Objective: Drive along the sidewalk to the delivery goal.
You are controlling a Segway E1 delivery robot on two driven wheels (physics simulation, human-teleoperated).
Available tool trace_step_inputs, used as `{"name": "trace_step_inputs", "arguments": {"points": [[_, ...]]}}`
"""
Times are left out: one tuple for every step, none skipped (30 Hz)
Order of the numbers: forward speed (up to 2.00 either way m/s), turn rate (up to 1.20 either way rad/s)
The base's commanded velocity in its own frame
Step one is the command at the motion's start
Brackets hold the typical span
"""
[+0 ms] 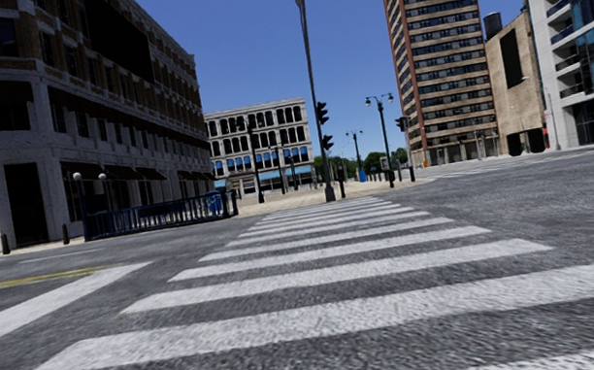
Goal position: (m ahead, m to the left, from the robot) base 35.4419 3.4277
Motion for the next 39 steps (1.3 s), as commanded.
{"name": "trace_step_inputs", "arguments": {"points": [[2.00, 0.00], [2.00, 0.00], [2.00, 0.00], [2.00, 0.00], [2.00, 0.00], [2.00, 0.00], [2.00, 0.00], [2.00, 0.00], [2.00, 0.00], [2.00, 0.00], [2.00, 0.00], [2.00, 0.00], [2.00, 0.00], [2.00, 0.00], [2.00, 0.00], [2.00, 0.00], [2.00, 0.00], [2.00, 0.00], [2.00, 0.00], [2.00, 0.00], [2.00, 0.00], [2.00, 0.00], [2.00, 0.00], [2.00, 0.00], [2.00, 0.00], [2.00, 0.00], [2.00, 0.00], [2.00, 0.00], [2.00, 0.00], [2.00, 0.00], [2.00, 0.00], [2.00, 0.00], [2.00, 0.00], [2.00, 0.00], [2.00, 0.00], [2.00, 0.00], [2.00, 0.00], [2.00, 0.00], [2.00, 0.00]]}}
